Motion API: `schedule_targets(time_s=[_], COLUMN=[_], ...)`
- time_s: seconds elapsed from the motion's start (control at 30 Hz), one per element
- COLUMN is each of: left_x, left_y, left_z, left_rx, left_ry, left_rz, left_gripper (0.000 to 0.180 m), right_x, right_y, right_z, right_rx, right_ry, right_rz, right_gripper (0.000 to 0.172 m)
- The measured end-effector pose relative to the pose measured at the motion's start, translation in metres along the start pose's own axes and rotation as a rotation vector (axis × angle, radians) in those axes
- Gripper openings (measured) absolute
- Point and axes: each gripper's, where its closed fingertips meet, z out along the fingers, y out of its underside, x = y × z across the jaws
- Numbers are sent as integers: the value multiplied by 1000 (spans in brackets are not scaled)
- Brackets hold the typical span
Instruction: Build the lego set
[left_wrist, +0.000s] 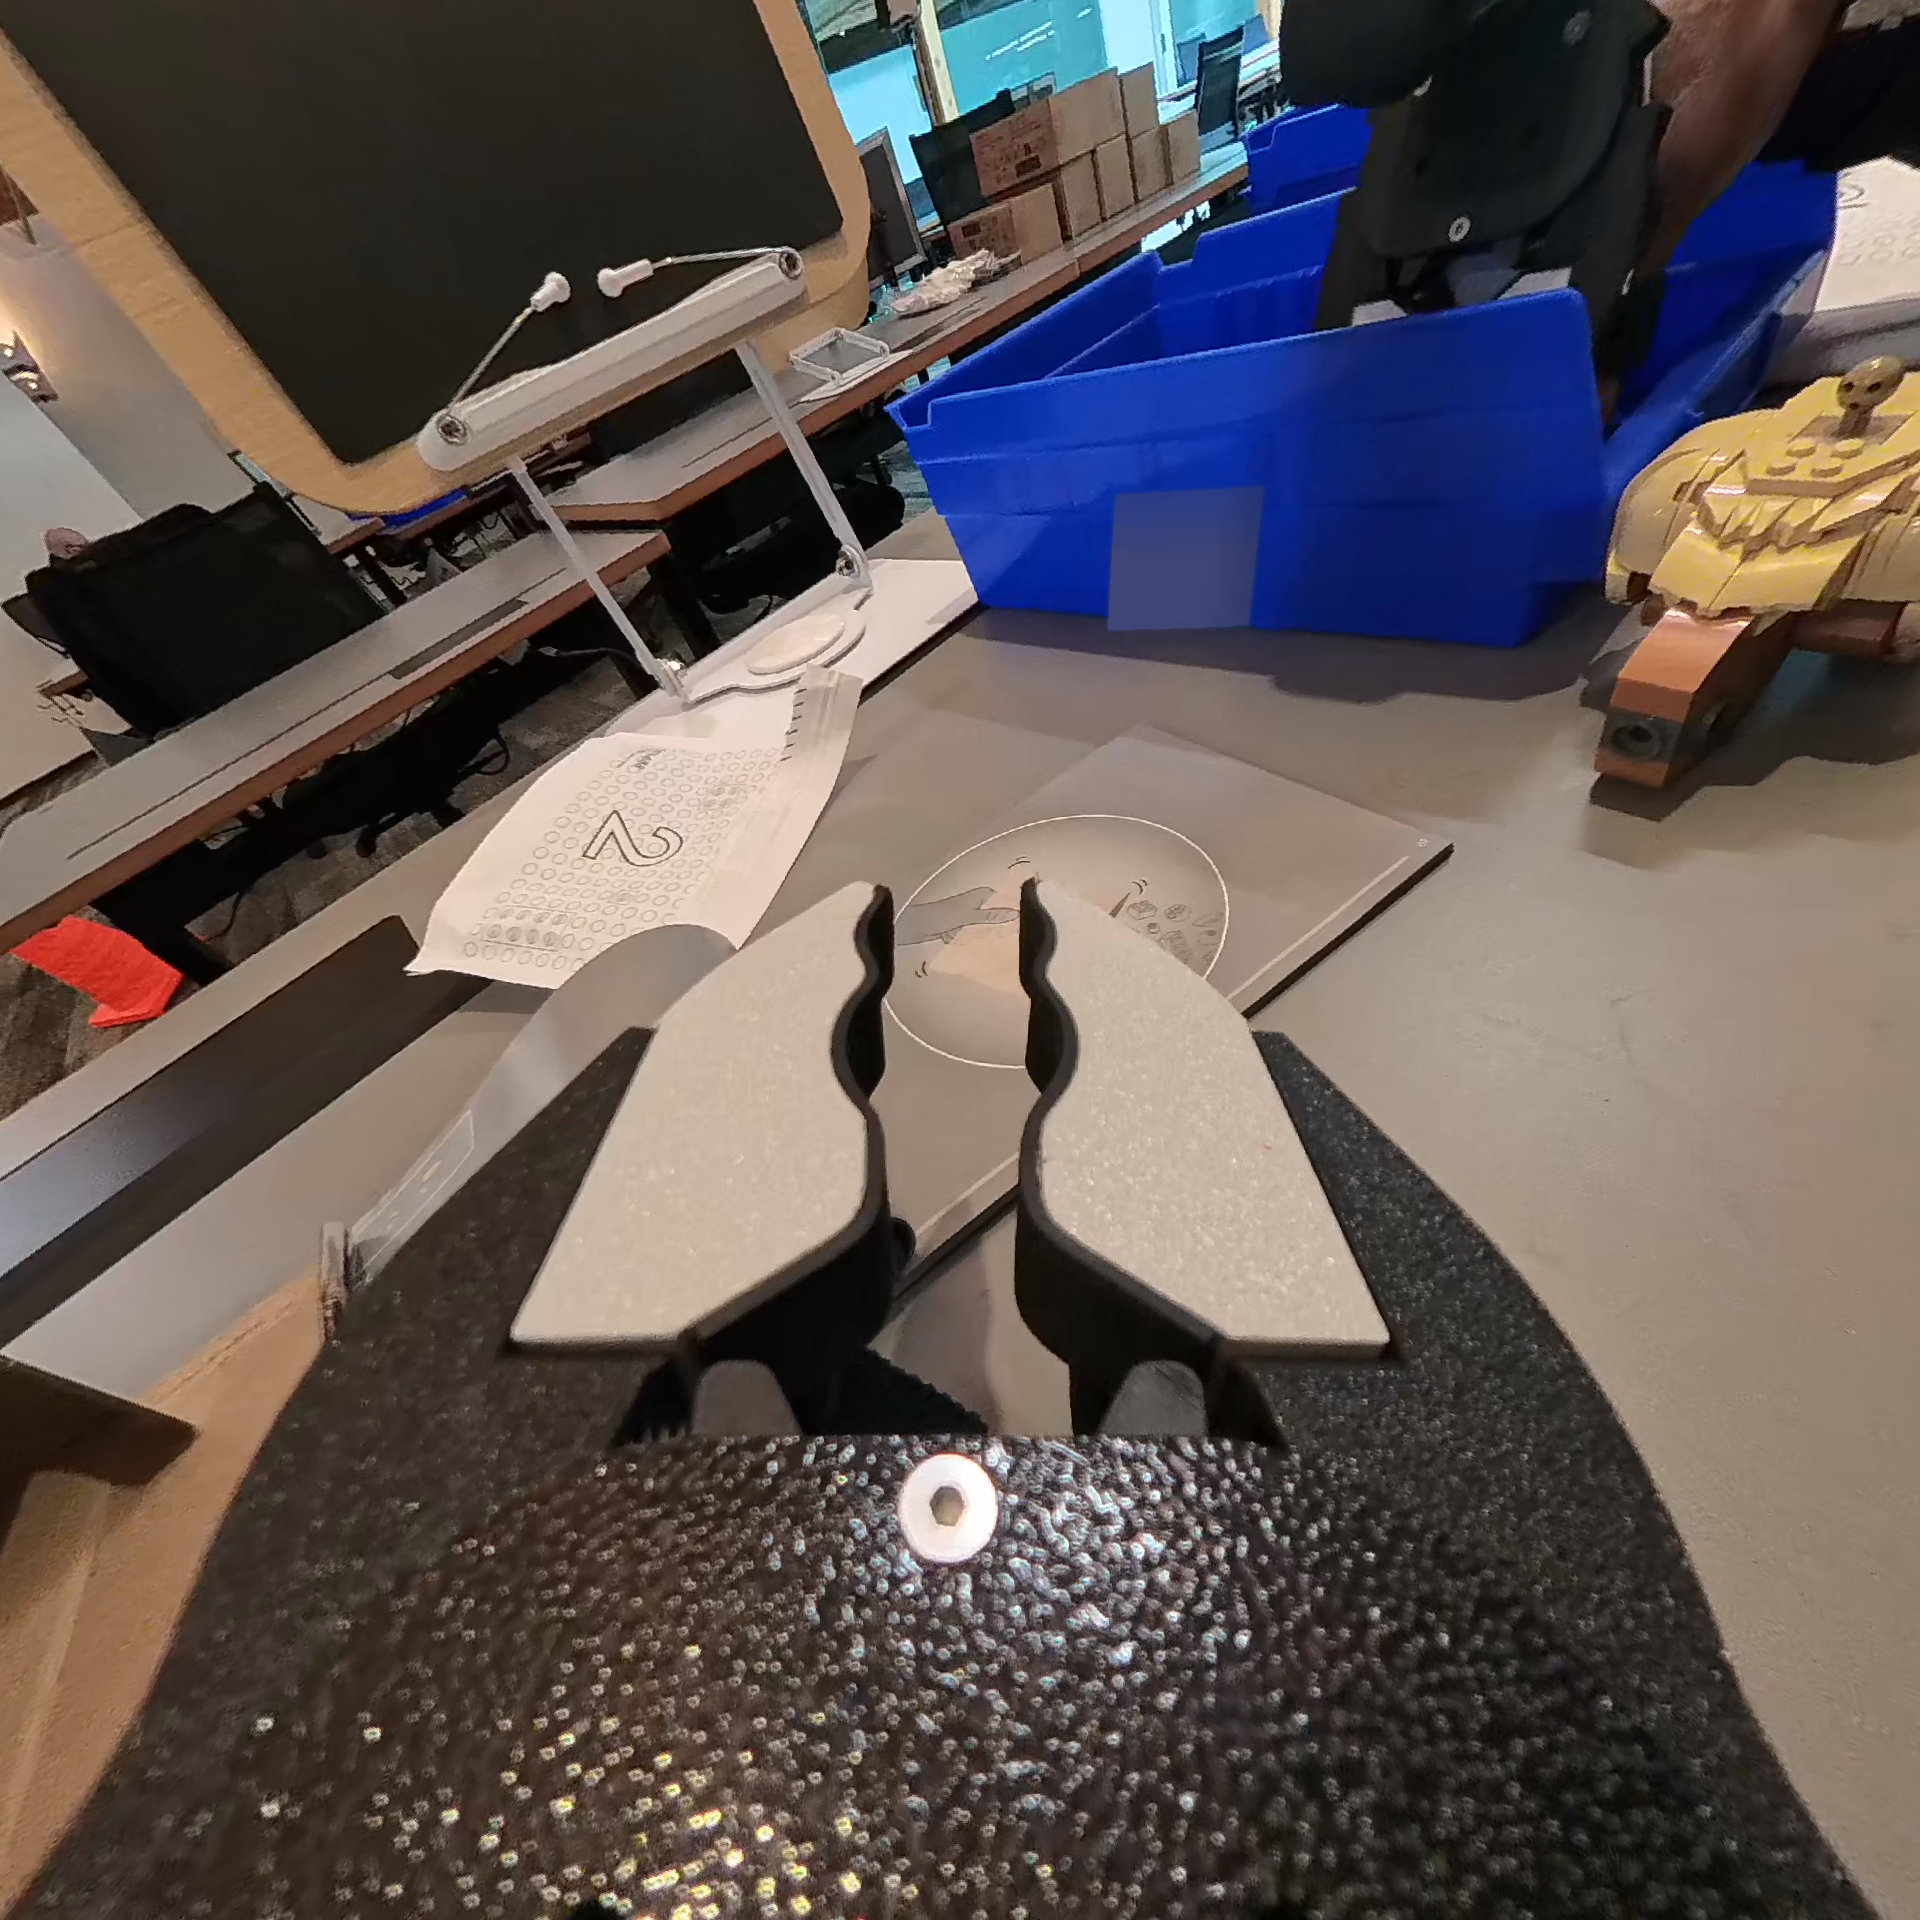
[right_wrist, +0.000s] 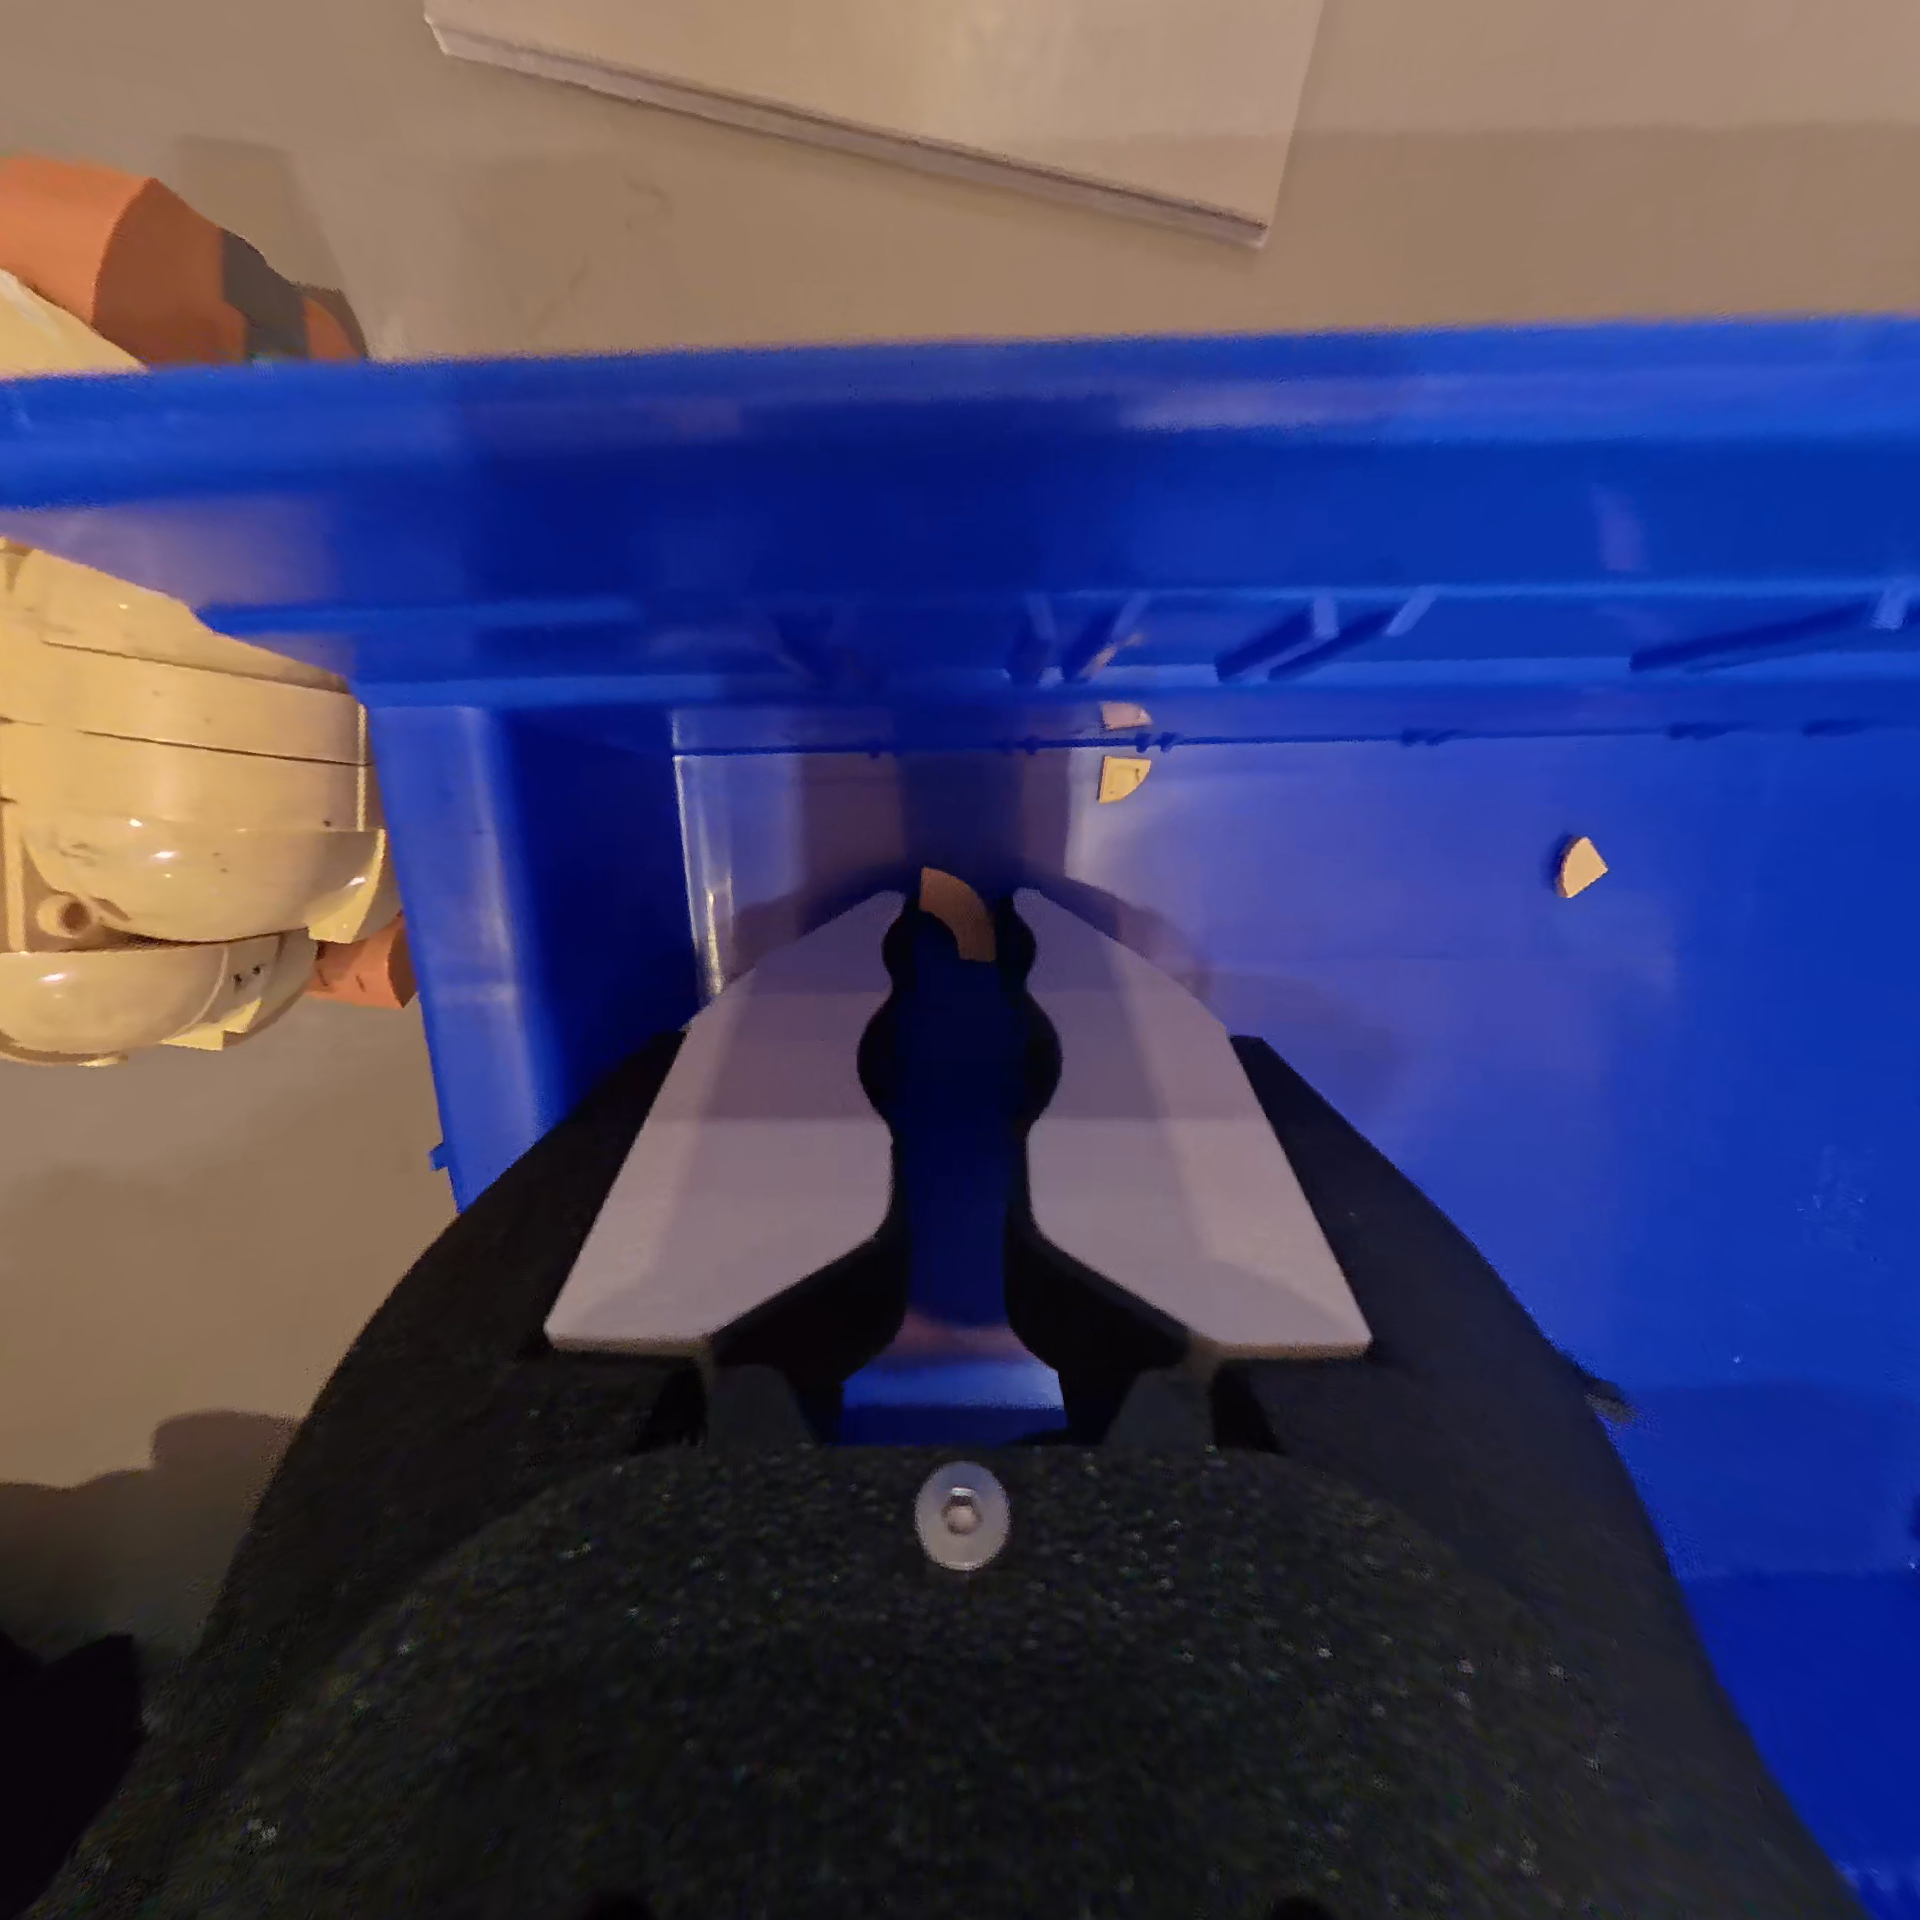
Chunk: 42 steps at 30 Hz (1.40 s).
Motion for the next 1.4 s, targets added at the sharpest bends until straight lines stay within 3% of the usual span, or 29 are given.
schedule_targets(time_s=[0.17,0.3,0.5,0.67,0.87,0.93,1.07,1.17,1.4], left_x=[-3,-2,9,39,79,95,116,123,131], left_y=[0,-2,-15,-40,-80,-97,-125,-129,-119], left_z=[-1,-2,-5,-8,-26,-41,-74,-82,-78], left_rx=[0,6,46,143,343,450,647,669,612], left_ry=[-10,-9,11,87,184,270,457,506,473], left_rz=[-2,-1,21,50,141,129,59,71,192], left_gripper=[23,22,22,23,29,31,31,30,22], right_x=[0,5,-29,-77,-140,-165,-187,-192,-195], right_y=[0,-12,-72,-128,-191,-203,-216,-221,-226], right_z=[-1,-21,-99,-126,-118,-117,-111,-101,-88], right_rx=[-18,73,546,827,1076,1157,1221,1219,1191], right_ry=[10,65,47,-44,-366,-530,-695,-724,-682], right_rz=[-18,6,23,64,220,227,245,271,286], right_gripper=[13,13,13,13,12,12,12,12,12])
